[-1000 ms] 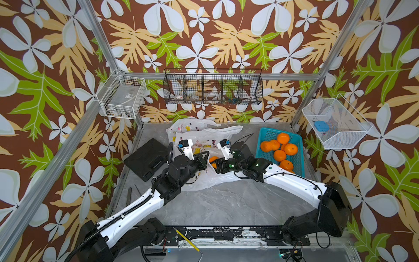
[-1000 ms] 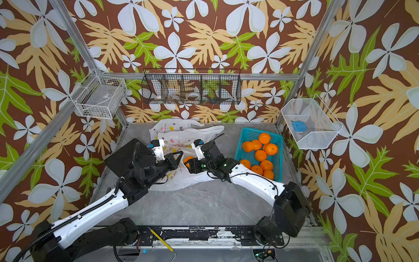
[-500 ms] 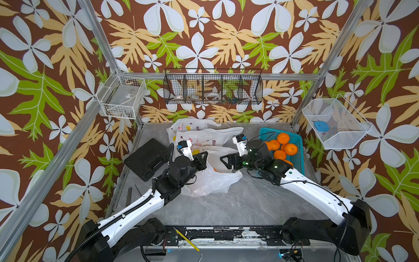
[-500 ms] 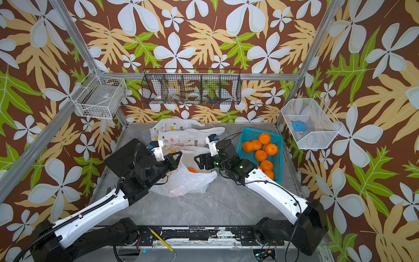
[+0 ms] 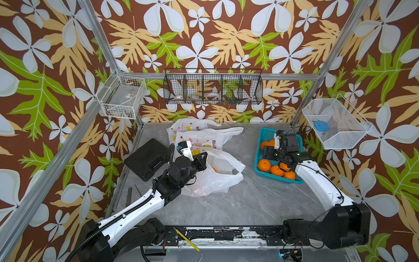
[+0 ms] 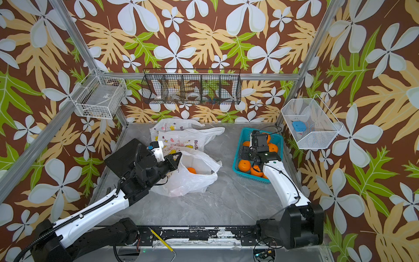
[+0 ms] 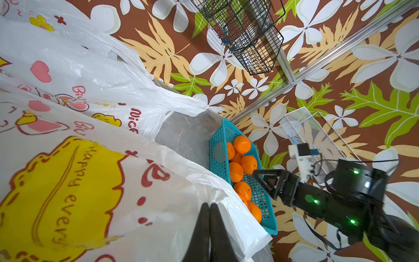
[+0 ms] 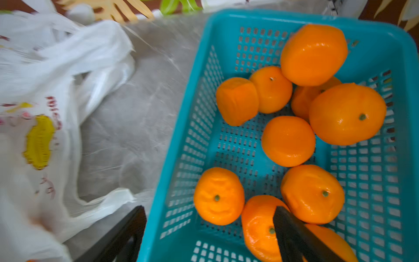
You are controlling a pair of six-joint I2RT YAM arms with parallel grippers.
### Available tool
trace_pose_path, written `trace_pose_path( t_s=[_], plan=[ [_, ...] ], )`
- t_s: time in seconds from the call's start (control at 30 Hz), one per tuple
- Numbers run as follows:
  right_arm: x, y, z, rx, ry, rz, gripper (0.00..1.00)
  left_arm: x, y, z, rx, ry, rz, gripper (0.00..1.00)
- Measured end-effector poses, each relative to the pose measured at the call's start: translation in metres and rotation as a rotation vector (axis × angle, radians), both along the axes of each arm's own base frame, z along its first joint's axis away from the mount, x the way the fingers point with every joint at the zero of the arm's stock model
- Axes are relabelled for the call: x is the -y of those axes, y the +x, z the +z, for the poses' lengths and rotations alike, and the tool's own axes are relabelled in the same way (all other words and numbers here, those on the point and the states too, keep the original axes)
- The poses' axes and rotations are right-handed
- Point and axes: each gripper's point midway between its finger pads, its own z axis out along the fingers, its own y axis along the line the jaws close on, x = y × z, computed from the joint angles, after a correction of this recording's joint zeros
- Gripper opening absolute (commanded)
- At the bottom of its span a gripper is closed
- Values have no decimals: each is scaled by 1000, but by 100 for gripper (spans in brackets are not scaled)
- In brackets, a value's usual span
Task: Place the oranges into plastic bags & tie knots
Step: Pick up the orange from the basket.
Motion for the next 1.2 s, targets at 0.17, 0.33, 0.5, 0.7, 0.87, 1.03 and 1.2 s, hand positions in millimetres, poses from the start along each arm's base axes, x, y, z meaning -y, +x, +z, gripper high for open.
trace_pose_path(
  t_s=[0.17, 0.33, 0.5, 0.7, 0.87, 1.03, 1.2],
  plan=[
    [33, 33, -39, -101, -83, -52, 90, 0, 0, 0, 2, 2, -2, 0],
    [33, 72, -65, -131, -97, -3, 79, 0, -1, 0, 5, 5, -6, 0],
    [40, 99, -85, -151, -80, 4, 77, -1, -3, 2, 10, 0, -6, 0],
    [32, 117, -105, -171, -50, 51, 74, -3, -4, 2, 10, 6, -5, 0],
    [28, 120, -123, -200, -23, 71, 68, -3, -4, 1, 6, 9, -5, 0],
    [26, 119, -124, -193, -18, 85, 56, -3, -4, -1, 0, 13, -6, 0],
    [24, 98, -95, -141, -21, 89, 54, -3, -4, -1, -1, 15, -5, 0]
  ],
)
